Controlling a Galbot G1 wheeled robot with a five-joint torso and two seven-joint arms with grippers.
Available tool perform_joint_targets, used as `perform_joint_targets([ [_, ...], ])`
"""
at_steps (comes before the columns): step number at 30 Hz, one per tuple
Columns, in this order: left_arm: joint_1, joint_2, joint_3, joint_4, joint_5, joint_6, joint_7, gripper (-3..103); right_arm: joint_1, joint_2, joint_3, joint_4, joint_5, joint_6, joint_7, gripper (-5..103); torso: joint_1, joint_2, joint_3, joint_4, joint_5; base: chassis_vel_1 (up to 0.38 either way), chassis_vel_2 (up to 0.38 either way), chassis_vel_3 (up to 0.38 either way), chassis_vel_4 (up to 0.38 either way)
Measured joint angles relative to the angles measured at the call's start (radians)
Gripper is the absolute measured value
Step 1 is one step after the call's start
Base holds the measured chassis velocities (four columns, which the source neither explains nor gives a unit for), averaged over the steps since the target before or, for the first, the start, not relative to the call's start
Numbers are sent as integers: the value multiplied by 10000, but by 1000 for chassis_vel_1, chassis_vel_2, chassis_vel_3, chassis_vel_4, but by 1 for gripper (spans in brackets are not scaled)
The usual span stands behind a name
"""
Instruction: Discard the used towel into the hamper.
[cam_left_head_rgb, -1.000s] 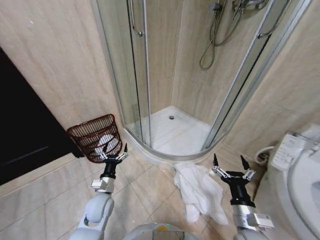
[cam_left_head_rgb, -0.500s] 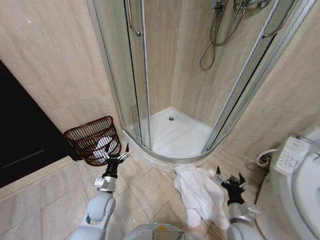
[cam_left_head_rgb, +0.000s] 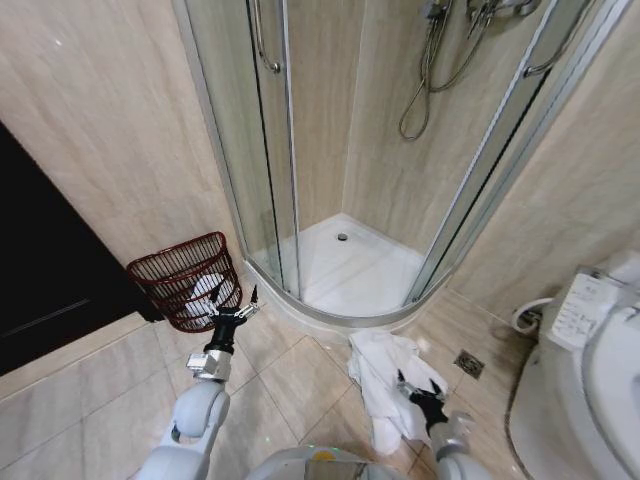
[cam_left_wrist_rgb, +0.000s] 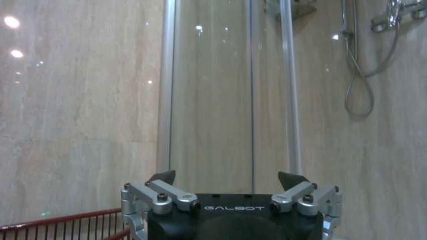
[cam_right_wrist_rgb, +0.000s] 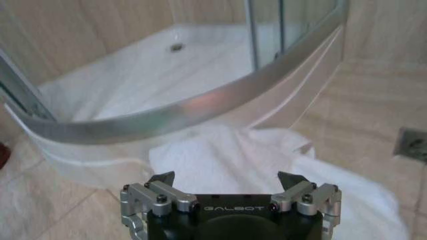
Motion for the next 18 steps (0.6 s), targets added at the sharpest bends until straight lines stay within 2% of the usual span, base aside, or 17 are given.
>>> perform_joint_targets([
  [7,15,120,-238,14,-228,-102,-8,100,1084,-20,-43,-1334,-589,-581,169,100,2,2,3,2,0,0,0,0,0],
  [12,-63,275,-305,153,-379,-148,-2,100,1697,-132,7,-2444,-1133,-738,591,100,2,3,4,-1,0,0,0,0,0],
  [18,-150,332,-326,189,-435,-151,10,100,2212,-230,94,-3325,-1354,-923,1199,100,3,5,5,0,0,0,0,0,0],
])
